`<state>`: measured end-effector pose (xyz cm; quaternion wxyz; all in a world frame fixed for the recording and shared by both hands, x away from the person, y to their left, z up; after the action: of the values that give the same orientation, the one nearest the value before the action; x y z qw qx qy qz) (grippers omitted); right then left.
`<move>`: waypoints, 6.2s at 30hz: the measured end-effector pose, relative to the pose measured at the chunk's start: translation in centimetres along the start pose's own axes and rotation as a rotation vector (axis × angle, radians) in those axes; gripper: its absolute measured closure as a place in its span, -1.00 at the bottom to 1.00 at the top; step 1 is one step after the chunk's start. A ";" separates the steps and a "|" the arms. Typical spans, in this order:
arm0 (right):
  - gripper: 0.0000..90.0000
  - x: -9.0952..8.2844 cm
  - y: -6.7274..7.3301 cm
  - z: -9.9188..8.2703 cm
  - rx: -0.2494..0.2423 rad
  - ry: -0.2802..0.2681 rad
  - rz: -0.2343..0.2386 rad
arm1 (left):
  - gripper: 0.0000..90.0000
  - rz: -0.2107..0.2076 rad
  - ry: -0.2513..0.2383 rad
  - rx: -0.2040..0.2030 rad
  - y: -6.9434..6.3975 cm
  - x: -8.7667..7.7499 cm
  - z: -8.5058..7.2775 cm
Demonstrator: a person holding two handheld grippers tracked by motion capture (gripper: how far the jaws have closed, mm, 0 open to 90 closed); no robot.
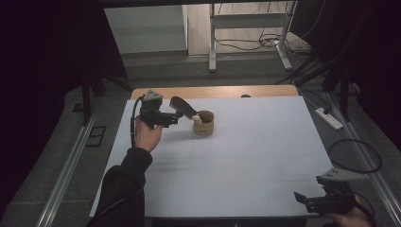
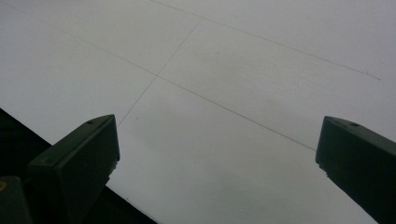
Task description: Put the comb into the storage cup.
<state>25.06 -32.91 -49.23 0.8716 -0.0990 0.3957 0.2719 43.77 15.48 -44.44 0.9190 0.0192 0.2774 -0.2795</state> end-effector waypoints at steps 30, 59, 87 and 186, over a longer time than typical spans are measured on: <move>-1.00 0.0 0.1 0.0 -0.008 -0.002 -0.008 | -1.00 -0.010 -0.006 0.010 -0.4 -1.1 -2.8; -1.00 -0.1 0.2 0.0 -0.020 -0.009 -0.010 | -1.00 -0.035 0.034 -0.019 -1.9 -1.8 -5.0; -1.00 -0.2 0.3 0.0 -0.027 -0.013 -0.012 | -1.00 -0.027 0.043 -0.003 -3.1 -4.3 -6.8; -1.00 -0.2 0.3 0.0 -0.029 -0.011 -0.026 | -0.99 0.035 0.089 -0.087 -5.6 -16.2 -16.2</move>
<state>24.77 -32.71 -49.06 0.8757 -0.1154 0.3856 0.2667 21.61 22.02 -49.04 0.9105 -0.0037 0.3295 -0.2497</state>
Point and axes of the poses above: each handheld gripper's, and its own axes: x roughly forward along the jaws, z roughly out of its top, y roughly to its left, the point moved 5 cm from there along x, roughly forward along the jaws, and after that the axes turned 1 degree about y, right-handed, at the moved point
